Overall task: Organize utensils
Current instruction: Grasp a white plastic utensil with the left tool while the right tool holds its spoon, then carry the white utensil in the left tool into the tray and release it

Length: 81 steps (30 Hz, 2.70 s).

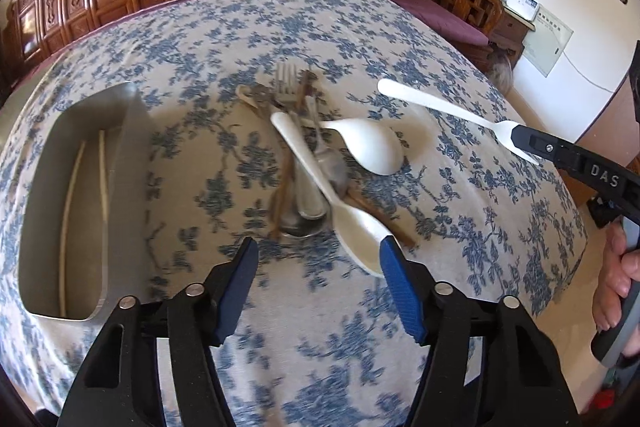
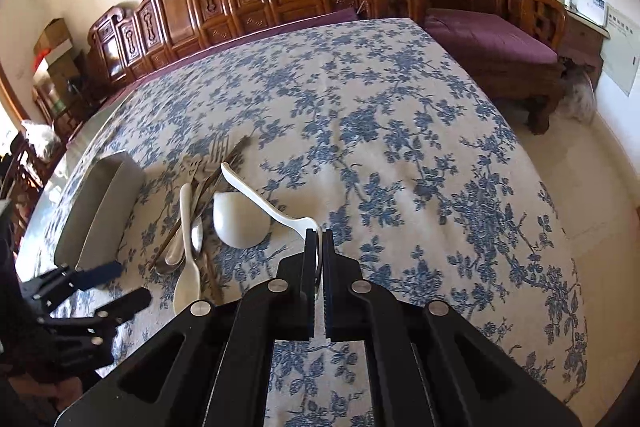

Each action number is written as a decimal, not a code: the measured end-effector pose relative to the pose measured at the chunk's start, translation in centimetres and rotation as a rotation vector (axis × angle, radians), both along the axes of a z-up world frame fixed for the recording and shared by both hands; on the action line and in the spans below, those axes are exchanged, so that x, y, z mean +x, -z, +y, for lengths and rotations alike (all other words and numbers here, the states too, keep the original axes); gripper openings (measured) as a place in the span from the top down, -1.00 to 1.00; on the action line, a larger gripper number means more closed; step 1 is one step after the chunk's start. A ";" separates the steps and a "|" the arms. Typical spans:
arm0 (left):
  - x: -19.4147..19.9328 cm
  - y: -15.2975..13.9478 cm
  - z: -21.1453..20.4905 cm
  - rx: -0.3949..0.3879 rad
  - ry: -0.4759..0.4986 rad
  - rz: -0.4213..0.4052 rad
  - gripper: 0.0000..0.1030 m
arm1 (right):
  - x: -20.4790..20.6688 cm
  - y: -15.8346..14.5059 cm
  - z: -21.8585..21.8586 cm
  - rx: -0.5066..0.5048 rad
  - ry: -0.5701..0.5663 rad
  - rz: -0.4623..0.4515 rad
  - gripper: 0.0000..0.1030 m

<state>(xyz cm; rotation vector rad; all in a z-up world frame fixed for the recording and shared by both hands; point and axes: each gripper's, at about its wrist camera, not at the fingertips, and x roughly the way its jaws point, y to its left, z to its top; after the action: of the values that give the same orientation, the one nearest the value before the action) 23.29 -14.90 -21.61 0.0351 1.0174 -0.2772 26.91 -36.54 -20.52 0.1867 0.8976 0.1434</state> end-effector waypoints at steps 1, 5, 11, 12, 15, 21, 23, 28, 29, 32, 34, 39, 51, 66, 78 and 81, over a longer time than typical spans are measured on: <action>0.1 0.1 -0.3 -0.002 -0.003 0.003 -0.09 | 0.1 0.0 -0.2 0.005 0.005 0.000 0.93; 0.7 1.1 -1.0 -0.027 -0.018 0.046 0.21 | 0.2 -0.1 -0.9 0.020 0.020 0.000 0.93; 1.6 2.8 -1.5 -0.037 -0.047 0.105 0.45 | 0.3 -0.2 -1.1 0.020 0.021 -0.003 0.93; 1.7 3.0 -1.5 -0.042 -0.053 0.114 0.47 | 0.3 -0.2 -1.1 0.019 0.018 -0.003 0.93; 1.8 3.4 -1.9 -0.039 -0.055 0.109 0.50 | 0.3 -0.3 -1.0 0.019 0.012 -0.007 0.93; 1.9 3.6 -1.9 -0.035 -0.051 0.116 0.95 | 0.2 -0.6 -0.6 0.017 0.006 -0.013 0.93; 1.7 3.2 -1.7 -0.036 -0.050 0.113 0.97 | 0.2 -0.7 -0.5 0.016 0.005 -0.014 0.93; 0.7 1.4 -1.5 -0.024 -0.033 0.079 0.99 | 0.0 -0.9 0.0 0.012 -0.004 -0.018 0.93; 0.5 1.1 -1.4 -0.023 -0.031 0.072 0.99 | 0.0 -0.9 0.1 0.010 -0.007 -0.019 0.93; 0.1 -0.3 -0.9 -0.018 -0.029 0.045 0.99 | -0.1 -1.1 0.5 0.005 -0.016 -0.024 0.93; -0.2 -1.3 -0.3 -0.012 -0.031 0.019 0.99 | -0.2 -1.2 0.7 0.005 -0.020 -0.027 0.93; -0.8 -3.1 1.5 -0.001 -0.048 -0.018 0.99 | -0.4 -1.6 1.6 -0.004 -0.043 -0.036 0.93; -1.8 -5.5 7.1 0.044 -0.121 -0.059 0.99 | -1.4 -3.3 3.9 -0.006 -0.100 -0.076 0.93; 0.2 -5.1 15.0 0.053 -0.199 -0.035 0.99 | -1.9 -2.9 6.2 0.018 -0.147 -0.058 0.93; 2.1 -2.0 19.2 0.033 -0.250 0.001 0.99 | -1.0 -2.9 7.5 0.029 -0.146 -0.058 0.93; 2.3 -1.8 19.7 0.037 -0.255 -0.002 0.98 | -0.8 -2.7 8.2 0.032 -0.148 -0.053 0.93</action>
<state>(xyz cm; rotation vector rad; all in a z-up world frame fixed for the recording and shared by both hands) 25.64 4.80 -19.86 -0.0610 1.0129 -0.0256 26.10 -28.37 -17.80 0.1458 0.8565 0.2992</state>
